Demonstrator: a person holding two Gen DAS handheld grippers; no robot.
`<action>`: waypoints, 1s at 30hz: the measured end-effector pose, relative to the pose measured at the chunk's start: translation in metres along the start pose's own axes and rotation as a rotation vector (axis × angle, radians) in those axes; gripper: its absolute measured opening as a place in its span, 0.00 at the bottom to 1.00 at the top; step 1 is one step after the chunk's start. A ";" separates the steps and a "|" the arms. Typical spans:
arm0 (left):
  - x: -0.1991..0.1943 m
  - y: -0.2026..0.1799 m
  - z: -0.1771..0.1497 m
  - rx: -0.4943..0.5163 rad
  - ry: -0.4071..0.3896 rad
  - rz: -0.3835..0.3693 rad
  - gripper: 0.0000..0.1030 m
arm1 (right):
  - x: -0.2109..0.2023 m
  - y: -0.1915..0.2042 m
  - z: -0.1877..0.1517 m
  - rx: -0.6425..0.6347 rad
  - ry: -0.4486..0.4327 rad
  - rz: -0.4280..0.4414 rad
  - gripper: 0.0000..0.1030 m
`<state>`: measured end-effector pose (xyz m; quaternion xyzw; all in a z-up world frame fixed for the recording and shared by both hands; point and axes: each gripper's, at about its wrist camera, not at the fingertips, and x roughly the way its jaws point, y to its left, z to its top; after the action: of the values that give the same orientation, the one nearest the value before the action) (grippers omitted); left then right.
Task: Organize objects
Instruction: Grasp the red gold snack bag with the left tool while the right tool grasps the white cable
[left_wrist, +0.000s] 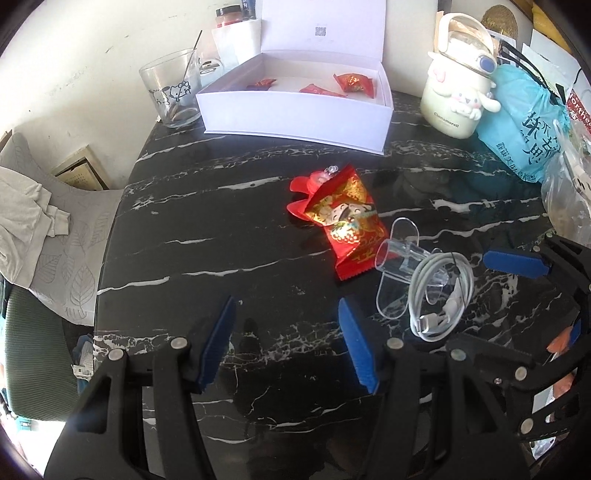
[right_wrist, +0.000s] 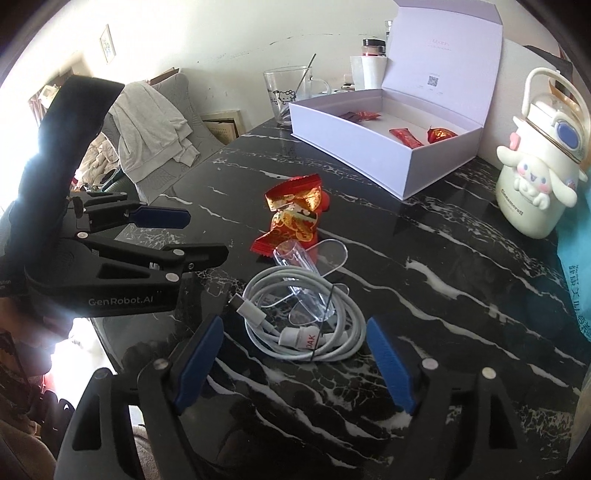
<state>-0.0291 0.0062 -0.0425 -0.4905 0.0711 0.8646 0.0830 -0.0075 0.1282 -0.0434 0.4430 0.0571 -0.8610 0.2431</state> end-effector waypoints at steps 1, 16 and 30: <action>0.001 0.001 0.000 0.002 0.004 -0.002 0.55 | 0.002 0.002 0.001 -0.011 0.001 -0.005 0.80; 0.008 0.008 0.022 -0.003 0.000 -0.031 0.62 | 0.019 -0.005 0.007 0.001 0.026 -0.018 0.80; 0.023 -0.019 0.053 0.027 0.009 -0.102 0.63 | 0.012 -0.034 -0.005 0.080 0.022 0.001 0.77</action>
<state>-0.0809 0.0377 -0.0360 -0.4961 0.0583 0.8560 0.1331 -0.0252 0.1549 -0.0598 0.4616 0.0251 -0.8577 0.2250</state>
